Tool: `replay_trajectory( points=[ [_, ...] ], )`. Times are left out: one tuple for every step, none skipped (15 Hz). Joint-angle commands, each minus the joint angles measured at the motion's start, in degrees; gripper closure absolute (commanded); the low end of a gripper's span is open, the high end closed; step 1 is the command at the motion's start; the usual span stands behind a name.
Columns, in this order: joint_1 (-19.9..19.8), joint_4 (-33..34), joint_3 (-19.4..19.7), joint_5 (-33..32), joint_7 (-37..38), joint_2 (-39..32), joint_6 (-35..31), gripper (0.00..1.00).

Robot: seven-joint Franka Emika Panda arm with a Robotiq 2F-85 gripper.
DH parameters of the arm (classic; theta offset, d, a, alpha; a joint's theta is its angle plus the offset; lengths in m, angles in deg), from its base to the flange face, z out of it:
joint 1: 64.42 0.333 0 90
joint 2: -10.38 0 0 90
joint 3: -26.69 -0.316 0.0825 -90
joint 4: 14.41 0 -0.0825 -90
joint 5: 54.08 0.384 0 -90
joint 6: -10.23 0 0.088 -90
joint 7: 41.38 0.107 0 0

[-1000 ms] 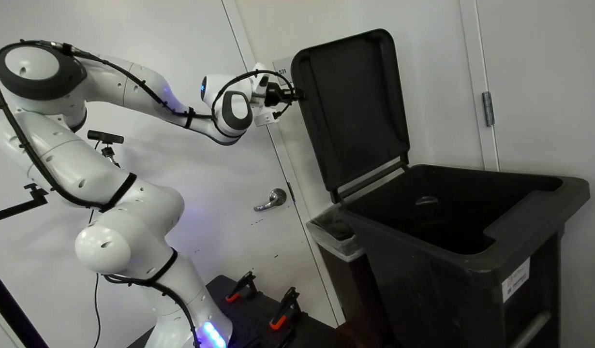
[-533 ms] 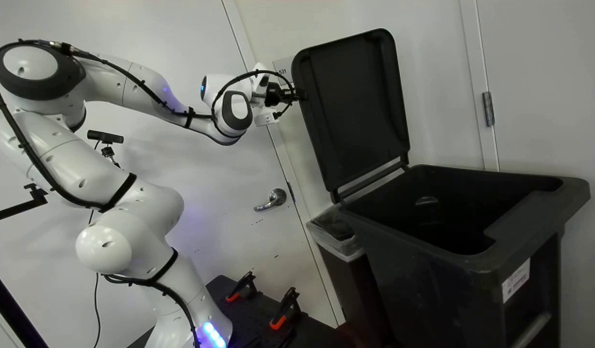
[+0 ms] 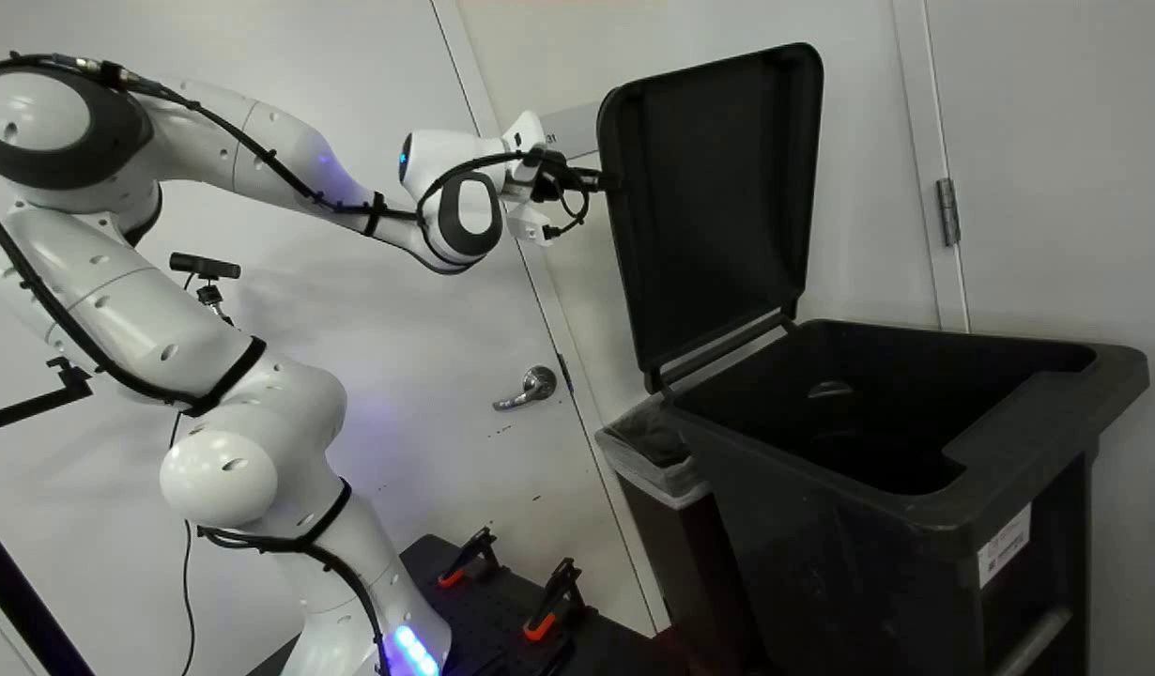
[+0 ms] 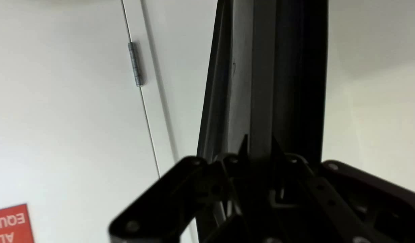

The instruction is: Close the lid on the dustbin to the right

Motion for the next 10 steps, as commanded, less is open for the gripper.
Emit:
replay_trajectory(
  points=[
    [6.0,0.3,10.4,-0.7,4.7,-2.3,0.0,0.97],
    [8.4,0.0,13.5,-0.9,5.9,-3.1,0.0,0.97],
    [10.3,-0.3,16.1,-1.0,6.9,-3.3,0.0,0.97],
    [12.5,-0.7,19.0,-1.2,7.8,-3.3,0.0,0.97],
    [14.9,-1.1,21.9,-1.5,8.6,-3.4,0.0,0.97],
    [20.4,-1.2,26.3,4.2,2.8,-3.6,0.0,0.97],
    [21.5,-1.8,29.3,-2.1,8.8,-3.3,0.0,0.97],
    [25.9,-2.1,34.0,-3.0,9.0,-3.0,0.0,0.97],
    [30.6,-2.5,39.2,-4.7,10.6,-2.4,-0.1,0.97],
    [34.6,-3.1,44.0,-6.1,11.6,-1.7,-0.1,0.97]
  ],
)
